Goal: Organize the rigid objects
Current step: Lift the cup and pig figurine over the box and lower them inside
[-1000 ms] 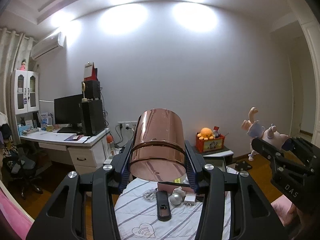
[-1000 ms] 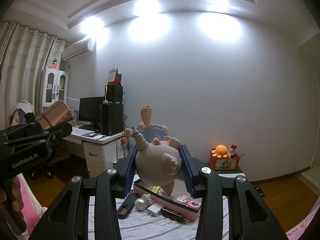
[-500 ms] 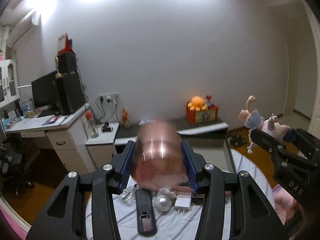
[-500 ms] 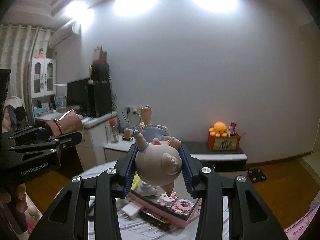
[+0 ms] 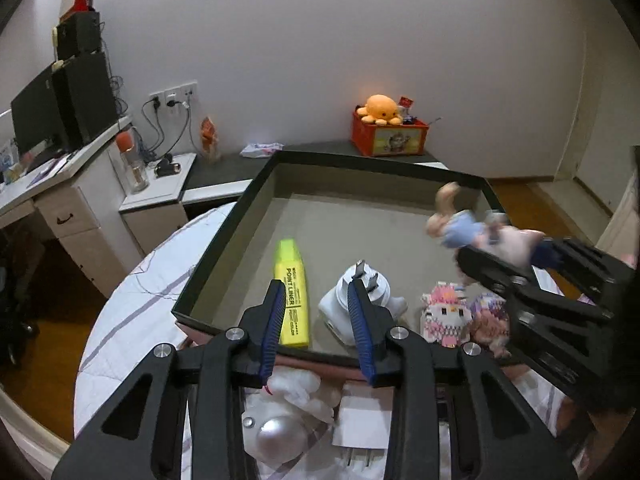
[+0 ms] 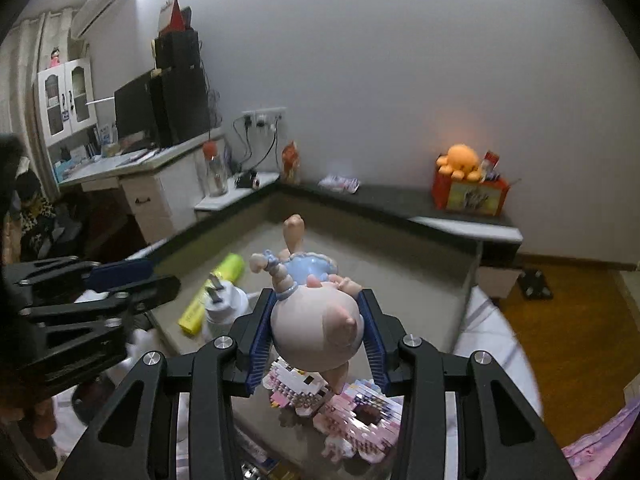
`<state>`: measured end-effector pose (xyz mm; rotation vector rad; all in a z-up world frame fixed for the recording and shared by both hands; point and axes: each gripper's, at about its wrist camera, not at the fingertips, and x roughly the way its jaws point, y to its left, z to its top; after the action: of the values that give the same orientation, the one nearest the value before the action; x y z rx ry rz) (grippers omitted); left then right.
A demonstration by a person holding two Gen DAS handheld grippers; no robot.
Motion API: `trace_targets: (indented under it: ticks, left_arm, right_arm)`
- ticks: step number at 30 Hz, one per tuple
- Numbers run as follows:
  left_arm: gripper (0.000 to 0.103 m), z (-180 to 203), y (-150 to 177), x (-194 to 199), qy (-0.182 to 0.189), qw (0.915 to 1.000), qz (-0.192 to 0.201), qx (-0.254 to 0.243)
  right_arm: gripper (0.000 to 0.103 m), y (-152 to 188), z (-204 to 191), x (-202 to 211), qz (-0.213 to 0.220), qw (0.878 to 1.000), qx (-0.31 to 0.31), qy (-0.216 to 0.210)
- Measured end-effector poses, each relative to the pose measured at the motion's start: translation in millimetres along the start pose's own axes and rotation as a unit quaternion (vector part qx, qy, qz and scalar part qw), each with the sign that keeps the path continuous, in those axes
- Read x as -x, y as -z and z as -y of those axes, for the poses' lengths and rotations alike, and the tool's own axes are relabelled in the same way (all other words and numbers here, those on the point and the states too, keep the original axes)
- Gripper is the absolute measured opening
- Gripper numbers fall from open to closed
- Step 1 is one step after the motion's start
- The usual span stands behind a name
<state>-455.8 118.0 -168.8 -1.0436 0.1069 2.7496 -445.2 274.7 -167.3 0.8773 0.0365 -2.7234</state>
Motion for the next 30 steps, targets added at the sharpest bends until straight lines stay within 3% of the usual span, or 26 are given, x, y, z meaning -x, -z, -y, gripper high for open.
trace_targets:
  ticks: [3,5,7,12,19,27,29,30]
  left_arm:
    - [0.035,-1,5,13,0.003,1.0,0.008,-0.002]
    - [0.041,-4,10,26,0.013,0.9999,0.01,-0.006]
    - [0.054,0,22,43,0.023,0.9993,0.015,-0.024]
    - [0.062,6,50,67,0.055,0.9974,-0.003,-0.047]
    - [0.083,24,85,103,0.141,0.9864,-0.009,-0.085]
    - [0.082,49,128,84,0.147,0.9794,-0.073,-0.118]
    - [0.068,51,134,72,0.156,0.9768,-0.092,-0.114]
    - [0.051,53,138,66,0.161,0.9742,-0.107,-0.117]
  right_arm:
    - [0.043,4,8,-3,0.0,1.0,-0.008,-0.003]
    - [0.042,4,10,-1,0.008,1.0,-0.011,-0.008]
    - [0.042,3,12,-3,-0.008,1.0,-0.007,-0.01]
    - [0.042,7,18,-14,-0.018,1.0,-0.018,-0.01]
    - [0.042,10,23,-16,-0.019,0.999,-0.035,-0.01]
    - [0.042,9,23,-15,-0.024,0.999,-0.04,-0.013]
    - [0.042,8,22,-15,-0.025,0.999,-0.039,-0.012]
    - [0.042,8,22,-15,-0.025,0.999,-0.04,-0.012]
